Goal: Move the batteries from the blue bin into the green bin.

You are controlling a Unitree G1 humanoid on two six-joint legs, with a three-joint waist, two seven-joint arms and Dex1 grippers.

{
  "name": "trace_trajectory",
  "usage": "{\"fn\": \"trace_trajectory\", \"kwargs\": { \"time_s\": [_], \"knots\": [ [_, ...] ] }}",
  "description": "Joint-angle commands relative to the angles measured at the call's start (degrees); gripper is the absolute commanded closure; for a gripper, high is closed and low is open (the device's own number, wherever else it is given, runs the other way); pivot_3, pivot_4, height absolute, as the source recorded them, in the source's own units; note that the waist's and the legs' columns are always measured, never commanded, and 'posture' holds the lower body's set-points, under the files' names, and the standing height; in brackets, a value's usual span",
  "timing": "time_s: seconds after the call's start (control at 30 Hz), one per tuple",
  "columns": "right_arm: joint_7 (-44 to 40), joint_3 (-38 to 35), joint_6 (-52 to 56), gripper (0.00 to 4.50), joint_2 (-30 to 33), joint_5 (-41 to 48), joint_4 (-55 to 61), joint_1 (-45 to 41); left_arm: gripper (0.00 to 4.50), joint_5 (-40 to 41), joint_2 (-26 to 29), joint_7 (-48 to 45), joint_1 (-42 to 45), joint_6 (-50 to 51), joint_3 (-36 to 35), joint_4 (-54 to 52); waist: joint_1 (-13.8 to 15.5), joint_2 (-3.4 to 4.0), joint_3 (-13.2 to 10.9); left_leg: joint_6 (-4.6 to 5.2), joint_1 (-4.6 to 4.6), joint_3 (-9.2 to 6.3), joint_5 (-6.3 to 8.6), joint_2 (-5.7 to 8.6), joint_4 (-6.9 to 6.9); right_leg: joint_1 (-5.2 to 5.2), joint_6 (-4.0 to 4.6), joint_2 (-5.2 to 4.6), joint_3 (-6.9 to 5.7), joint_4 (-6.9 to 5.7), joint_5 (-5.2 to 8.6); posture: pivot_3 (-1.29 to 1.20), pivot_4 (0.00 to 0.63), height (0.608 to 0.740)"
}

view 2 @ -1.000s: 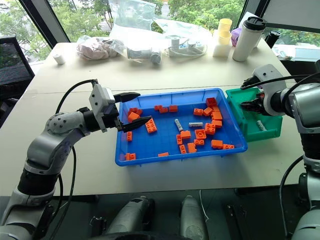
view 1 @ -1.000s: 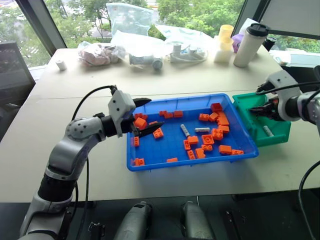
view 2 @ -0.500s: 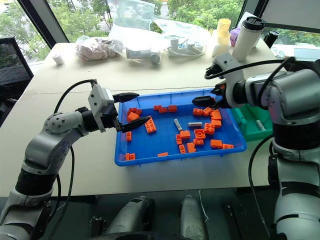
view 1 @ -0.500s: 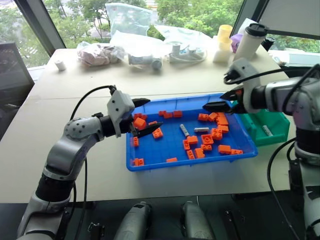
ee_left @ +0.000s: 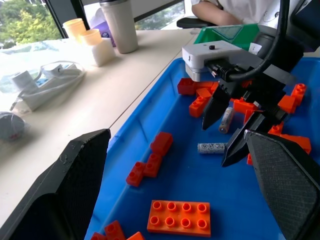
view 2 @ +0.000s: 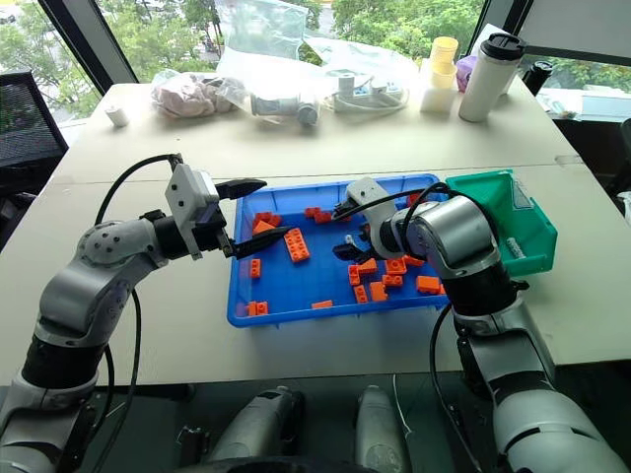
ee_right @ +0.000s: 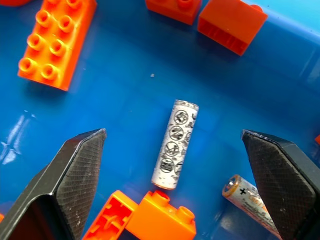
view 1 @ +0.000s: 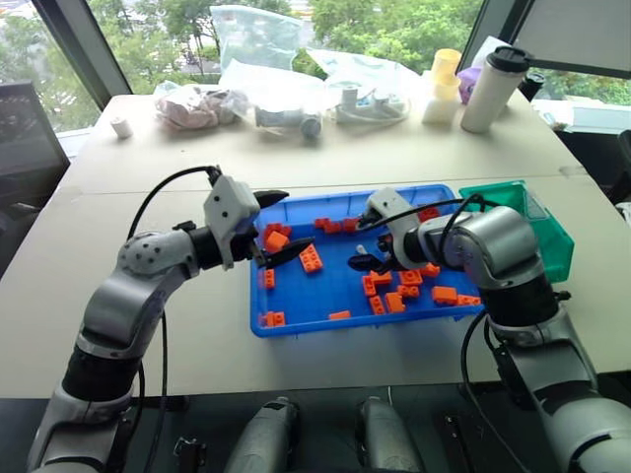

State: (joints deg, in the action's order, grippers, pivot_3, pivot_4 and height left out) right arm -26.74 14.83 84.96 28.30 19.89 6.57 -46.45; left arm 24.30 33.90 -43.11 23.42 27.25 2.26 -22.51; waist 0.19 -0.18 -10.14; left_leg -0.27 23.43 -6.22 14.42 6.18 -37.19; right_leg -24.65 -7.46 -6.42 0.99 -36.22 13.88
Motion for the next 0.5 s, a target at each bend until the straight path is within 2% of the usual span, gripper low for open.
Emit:
{"fn": "trace_trajectory", "kwargs": {
  "time_s": [0.03,0.07,0.17,0.3,0.37,0.5],
  "knots": [
    [0.39,2.05,-3.10,0.58,0.95,-1.17,1.95,0.93,0.00,0.29,0.72,0.80,-0.34,0.25,-1.94,-2.68,-0.10,0.00,0.00,0.00,0.00,0.00,0.00,0.00,0.00,0.00,0.00,0.00,0.00,0.00,0.00,0.00,0.150,0.740],
    [0.39,2.08,-3.10,0.88,0.74,-1.08,2.20,1.20,0.00,0.29,0.76,0.87,-0.52,0.37,-2.01,-2.87,-0.14,0.00,0.00,0.00,0.00,-0.01,0.00,0.00,0.00,0.00,0.00,0.01,0.00,0.00,0.00,0.00,0.150,0.740],
    [0.45,3.75,-3.42,2.41,1.00,-1.26,4.38,1.90,0.00,0.47,0.95,0.94,-0.88,0.84,-2.44,-3.39,-0.54,0.00,0.00,0.00,-0.01,-0.01,0.00,-0.02,0.00,0.00,0.00,0.03,0.00,-0.02,0.00,0.00,0.150,0.740],
    [-0.01,9.27,-7.86,4.45,4.82,-4.14,7.25,1.67,0.00,0.59,0.95,0.89,-0.80,1.00,-2.37,-3.34,-0.82,0.00,0.00,0.00,-0.01,-0.02,0.00,-0.01,0.00,0.00,0.00,0.02,-0.01,-0.02,0.00,0.00,0.150,0.740],
    [-0.81,8.70,-8.97,4.47,6.35,-4.22,8.25,1.09,0.00,0.50,0.85,0.84,-0.57,0.92,-2.16,-3.12,-0.84,0.00,0.00,0.00,-0.01,-0.03,0.00,-0.01,0.01,0.00,0.00,0.02,-0.02,-0.02,0.00,0.00,0.150,0.740],
    [-1.77,1.39,-10.52,4.47,12.55,-4.78,7.75,-1.52,0.00,0.67,0.79,0.69,-0.15,0.92,-2.17,-2.90,-0.57,0.00,-0.01,0.01,0.00,-0.03,0.00,0.02,-0.01,0.02,0.00,0.00,-0.03,0.00,0.00,0.00,0.150,0.740]
  ]
}}
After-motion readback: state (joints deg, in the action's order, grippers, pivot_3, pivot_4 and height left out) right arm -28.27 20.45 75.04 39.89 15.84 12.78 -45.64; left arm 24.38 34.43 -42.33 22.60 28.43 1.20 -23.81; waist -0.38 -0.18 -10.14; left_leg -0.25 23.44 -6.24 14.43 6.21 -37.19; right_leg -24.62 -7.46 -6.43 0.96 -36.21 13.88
